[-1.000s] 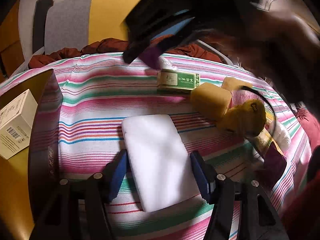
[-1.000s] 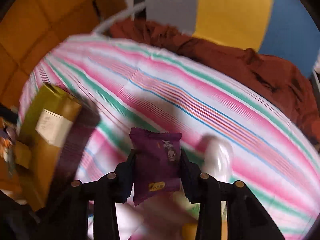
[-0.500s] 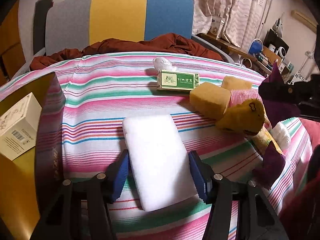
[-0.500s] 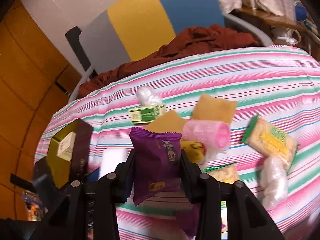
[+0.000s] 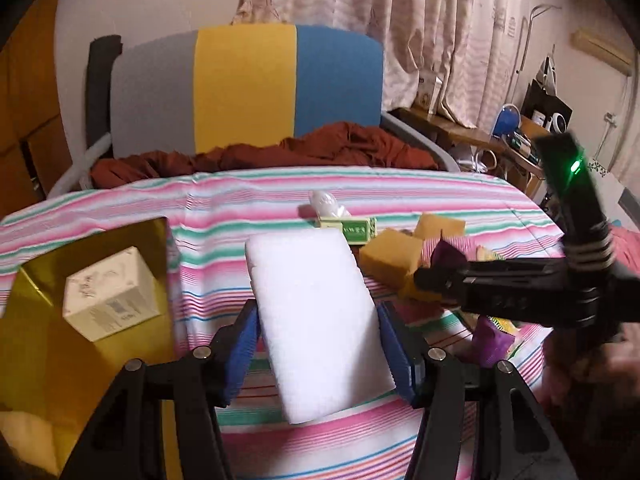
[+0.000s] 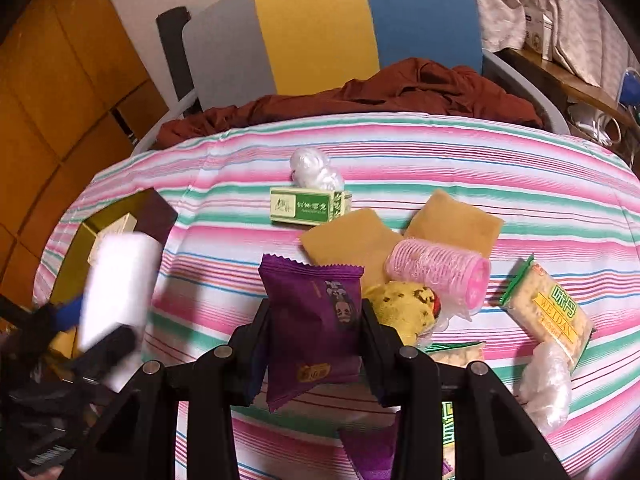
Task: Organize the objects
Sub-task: 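Grasp the purple snack packet with the right tool, then carry the white sponge into the gold tray and open the left tool, then lower the purple snack packet into the gold tray and open the right tool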
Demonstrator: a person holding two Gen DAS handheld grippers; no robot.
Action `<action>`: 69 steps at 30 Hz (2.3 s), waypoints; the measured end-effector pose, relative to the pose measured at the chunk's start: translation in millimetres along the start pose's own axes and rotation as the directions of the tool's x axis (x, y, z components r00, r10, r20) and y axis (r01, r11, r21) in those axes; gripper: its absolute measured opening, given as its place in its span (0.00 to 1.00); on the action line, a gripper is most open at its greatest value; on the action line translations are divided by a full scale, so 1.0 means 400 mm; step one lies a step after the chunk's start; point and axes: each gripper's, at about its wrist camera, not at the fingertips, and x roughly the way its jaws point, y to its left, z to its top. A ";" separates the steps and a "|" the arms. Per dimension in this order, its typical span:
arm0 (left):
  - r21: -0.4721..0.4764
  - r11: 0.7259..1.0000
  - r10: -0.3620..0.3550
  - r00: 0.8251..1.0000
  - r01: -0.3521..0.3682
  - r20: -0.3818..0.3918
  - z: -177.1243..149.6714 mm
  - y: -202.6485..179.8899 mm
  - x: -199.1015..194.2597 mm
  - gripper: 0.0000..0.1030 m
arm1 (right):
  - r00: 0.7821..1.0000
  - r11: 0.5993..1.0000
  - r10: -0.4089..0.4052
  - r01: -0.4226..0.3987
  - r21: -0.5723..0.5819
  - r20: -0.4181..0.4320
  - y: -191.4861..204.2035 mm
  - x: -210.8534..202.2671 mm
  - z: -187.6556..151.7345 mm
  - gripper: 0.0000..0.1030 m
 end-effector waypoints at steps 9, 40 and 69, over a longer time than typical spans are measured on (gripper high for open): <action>-0.043 0.998 0.053 0.998 -0.051 0.031 -0.011 0.079 -0.083 0.58 | 0.996 0.990 0.071 -0.076 -0.117 -0.054 0.089 0.017 -0.023 0.39; -0.197 0.933 0.302 0.953 -0.300 -0.022 -0.101 0.496 -0.171 0.58 | 0.973 0.962 -0.119 0.063 -0.267 -0.198 0.171 0.142 -0.077 0.39; -0.275 0.878 0.382 0.920 -0.391 -0.087 -0.040 0.655 -0.136 0.81 | 0.972 0.960 -0.139 0.085 -0.267 -0.191 0.179 0.152 -0.076 0.40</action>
